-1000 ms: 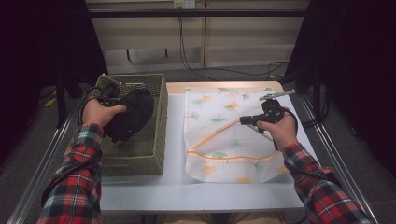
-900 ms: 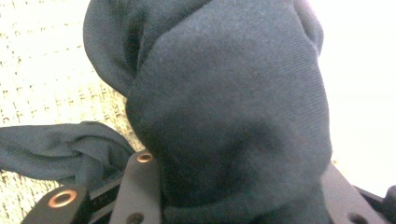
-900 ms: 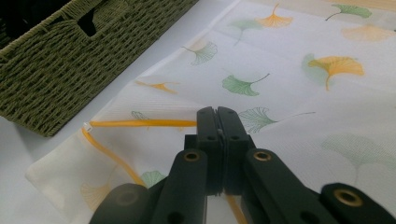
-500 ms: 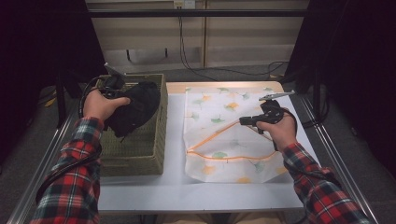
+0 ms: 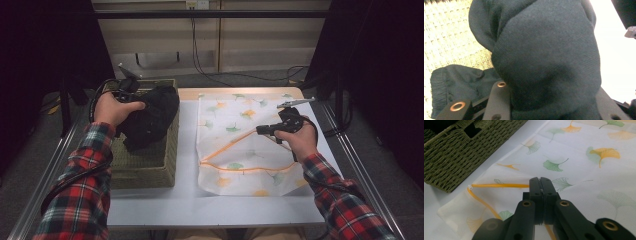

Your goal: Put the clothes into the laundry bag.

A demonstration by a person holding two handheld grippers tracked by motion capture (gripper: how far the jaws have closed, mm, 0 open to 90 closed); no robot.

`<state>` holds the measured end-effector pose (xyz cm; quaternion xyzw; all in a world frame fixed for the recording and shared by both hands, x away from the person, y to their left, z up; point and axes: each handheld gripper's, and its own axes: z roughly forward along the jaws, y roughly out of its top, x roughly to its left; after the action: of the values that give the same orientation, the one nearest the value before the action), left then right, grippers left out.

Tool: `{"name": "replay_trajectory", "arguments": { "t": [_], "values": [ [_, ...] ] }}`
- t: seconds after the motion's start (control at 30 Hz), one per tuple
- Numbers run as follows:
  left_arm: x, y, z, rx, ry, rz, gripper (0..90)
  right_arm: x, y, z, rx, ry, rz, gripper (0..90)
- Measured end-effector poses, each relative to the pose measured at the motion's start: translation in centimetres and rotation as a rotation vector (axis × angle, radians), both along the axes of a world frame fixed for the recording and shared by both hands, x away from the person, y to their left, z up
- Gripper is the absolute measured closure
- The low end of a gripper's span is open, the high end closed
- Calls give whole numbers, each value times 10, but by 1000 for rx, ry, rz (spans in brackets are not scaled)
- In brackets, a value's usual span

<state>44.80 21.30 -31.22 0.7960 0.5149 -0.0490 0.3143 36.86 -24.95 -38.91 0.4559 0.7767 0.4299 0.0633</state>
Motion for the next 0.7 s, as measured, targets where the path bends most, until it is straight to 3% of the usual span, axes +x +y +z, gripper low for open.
{"name": "replay_trajectory", "arguments": {
  "t": [0.07, 0.1, 0.2, 0.37, 0.7],
  "values": [
    [-1, -2, -1, -14, 2, 28, 609, 0, -1, 0, 0, 1, -2, 898],
    [-1, 1, -1, 10, -1, -2, 608, 0, -1, 0, 2, 3, -2, 898],
    [0, 3, -2, 14, 1, -9, 609, 0, -1, 0, -1, 2, -1, 898],
    [2, 10, -10, 9, -8, 43, 607, 0, 1, -1, 1, 2, 4, 898],
    [8, 34, -52, 61, -20, 94, 600, 0, 2, -2, -5, 2, 6, 897]
  ]
}}
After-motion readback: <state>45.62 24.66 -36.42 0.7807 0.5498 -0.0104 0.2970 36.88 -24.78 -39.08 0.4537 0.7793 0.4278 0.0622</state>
